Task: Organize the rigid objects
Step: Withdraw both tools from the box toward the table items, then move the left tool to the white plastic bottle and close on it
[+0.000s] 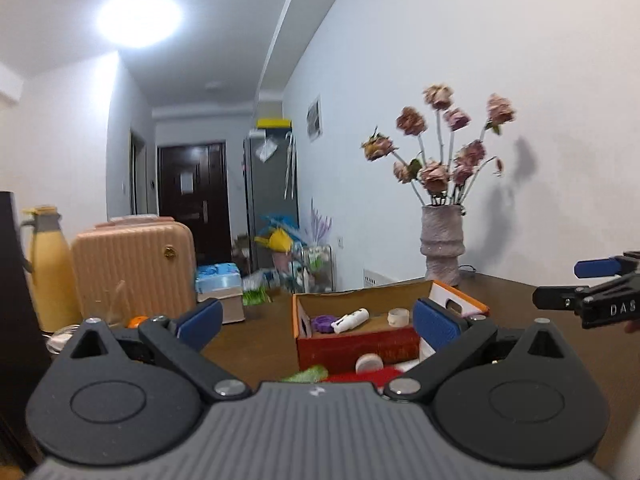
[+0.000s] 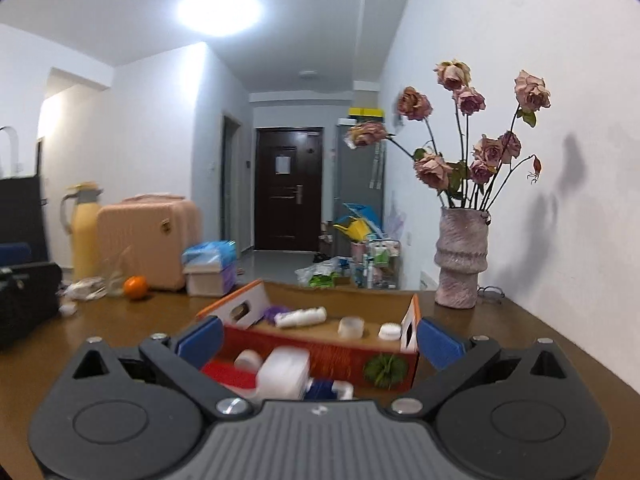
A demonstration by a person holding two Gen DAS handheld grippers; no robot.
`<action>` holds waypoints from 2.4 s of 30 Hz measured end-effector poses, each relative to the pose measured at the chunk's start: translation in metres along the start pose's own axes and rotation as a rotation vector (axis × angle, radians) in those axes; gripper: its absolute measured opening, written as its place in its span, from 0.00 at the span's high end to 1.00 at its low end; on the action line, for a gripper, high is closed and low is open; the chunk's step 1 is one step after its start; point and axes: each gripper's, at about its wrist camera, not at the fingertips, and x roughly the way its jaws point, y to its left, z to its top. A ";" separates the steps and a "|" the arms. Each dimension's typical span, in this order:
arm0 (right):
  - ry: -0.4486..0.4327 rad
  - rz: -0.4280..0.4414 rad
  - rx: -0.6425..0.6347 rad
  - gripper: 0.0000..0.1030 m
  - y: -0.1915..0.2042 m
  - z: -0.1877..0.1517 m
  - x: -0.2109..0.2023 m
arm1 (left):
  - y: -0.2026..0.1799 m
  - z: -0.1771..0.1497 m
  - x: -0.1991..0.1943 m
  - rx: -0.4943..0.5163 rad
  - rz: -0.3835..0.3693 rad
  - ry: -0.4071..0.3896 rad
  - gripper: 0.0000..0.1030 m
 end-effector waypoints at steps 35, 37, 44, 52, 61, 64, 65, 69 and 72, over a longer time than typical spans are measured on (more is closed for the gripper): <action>0.070 -0.046 0.099 0.01 0.021 -0.088 -0.047 | -0.009 -0.073 0.014 -0.011 -0.043 0.155 0.00; 0.088 -0.054 0.100 0.01 0.019 -0.083 -0.033 | -0.013 -0.073 0.032 -0.025 -0.035 0.198 0.00; 0.145 -0.065 0.131 0.16 -0.002 -0.074 0.008 | -0.044 -0.068 0.092 0.009 -0.078 0.213 0.00; 0.176 -0.106 0.191 0.20 -0.030 -0.080 0.032 | -0.098 -0.049 0.166 -0.010 -0.242 0.189 0.00; 0.207 -0.128 0.197 0.21 -0.047 -0.089 0.037 | -0.117 -0.052 0.202 -0.028 -0.189 0.247 0.86; 0.206 -0.123 0.190 0.22 -0.045 -0.089 0.034 | -0.113 -0.052 0.195 -0.040 -0.201 0.252 0.86; 0.204 -0.118 0.190 0.22 -0.044 -0.089 0.032 | -0.114 -0.053 0.192 -0.028 -0.205 0.246 0.86; 0.182 -0.105 0.198 0.22 -0.036 -0.084 0.022 | -0.121 -0.056 0.182 0.021 -0.196 0.225 0.86; 0.168 -0.105 0.198 0.22 -0.031 -0.081 0.013 | -0.123 -0.056 0.170 0.038 -0.234 0.229 0.86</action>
